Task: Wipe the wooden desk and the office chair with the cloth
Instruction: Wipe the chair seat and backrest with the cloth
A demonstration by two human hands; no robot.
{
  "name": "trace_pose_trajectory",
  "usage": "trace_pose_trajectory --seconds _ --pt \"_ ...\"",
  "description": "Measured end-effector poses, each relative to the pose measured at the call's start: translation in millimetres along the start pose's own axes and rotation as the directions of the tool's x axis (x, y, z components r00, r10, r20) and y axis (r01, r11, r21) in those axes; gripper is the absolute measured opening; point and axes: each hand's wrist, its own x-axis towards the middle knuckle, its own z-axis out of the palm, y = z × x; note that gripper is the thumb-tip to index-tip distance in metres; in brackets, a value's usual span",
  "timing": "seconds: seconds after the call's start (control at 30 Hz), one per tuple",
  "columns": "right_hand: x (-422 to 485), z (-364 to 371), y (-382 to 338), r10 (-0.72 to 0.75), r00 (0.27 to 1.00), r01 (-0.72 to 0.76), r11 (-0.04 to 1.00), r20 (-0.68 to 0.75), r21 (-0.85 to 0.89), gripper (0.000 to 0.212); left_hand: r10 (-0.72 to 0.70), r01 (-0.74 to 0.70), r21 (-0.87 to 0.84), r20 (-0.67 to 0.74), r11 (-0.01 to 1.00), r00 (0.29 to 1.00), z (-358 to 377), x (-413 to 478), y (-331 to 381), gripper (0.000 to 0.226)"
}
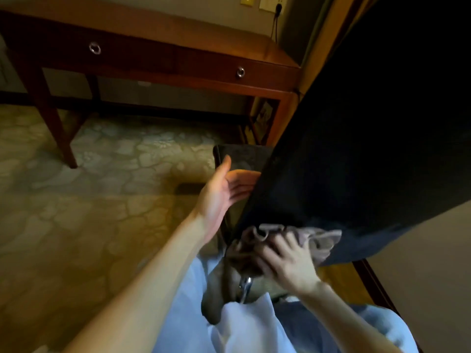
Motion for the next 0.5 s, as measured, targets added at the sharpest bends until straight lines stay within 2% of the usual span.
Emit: trace_pose_trajectory --seconds 0.07,0.13,0.2,0.27,0.33,0.4,0.43,0.47,0.5 --pt "33 -41 13 0.068 0.979 -0.074 0.997 -0.194 -0.025 0.021 -0.008 0.018 0.110 -0.091 0.994 0.996 4 2 -16 0.053" --pt "74 -84 26 0.093 0.918 -0.125 0.990 -0.386 -0.059 0.018 -0.025 0.046 0.139 -0.153 0.989 0.988 3 3 -29 0.035" --pt "104 -111 36 0.101 0.842 -0.160 0.985 -0.529 -0.068 0.014 -0.056 0.083 0.171 -0.152 0.982 0.987 -2 3 -41 0.031" --pt "114 -105 34 0.149 0.795 -0.214 0.976 -0.588 -0.042 0.016 -0.097 0.118 0.185 -0.115 0.976 0.989 -9 0 -52 0.035" --pt "108 -72 20 0.190 0.798 -0.256 0.966 -0.571 -0.036 0.014 -0.136 0.157 0.171 -0.128 0.973 0.982 -21 3 -60 0.036" --pt "78 -24 3 0.116 0.890 -0.174 0.980 -0.441 -0.093 0.019 -0.269 0.277 0.052 -0.124 0.959 0.955 -31 12 -59 0.024" --pt "55 1 -4 0.029 0.940 -0.081 0.987 -0.340 -0.139 0.031 -0.327 0.325 -0.035 -0.066 0.945 0.943 -37 15 -58 0.025" --pt "28 27 -9 -0.088 0.973 0.055 0.986 -0.213 -0.157 0.038 -0.352 0.351 -0.108 0.006 0.930 0.936 -42 17 -55 0.039" --pt "1 52 -13 -0.204 0.976 0.194 0.973 -0.078 -0.123 0.035 -0.336 0.342 -0.119 0.065 0.932 0.939 -47 20 -56 0.053"
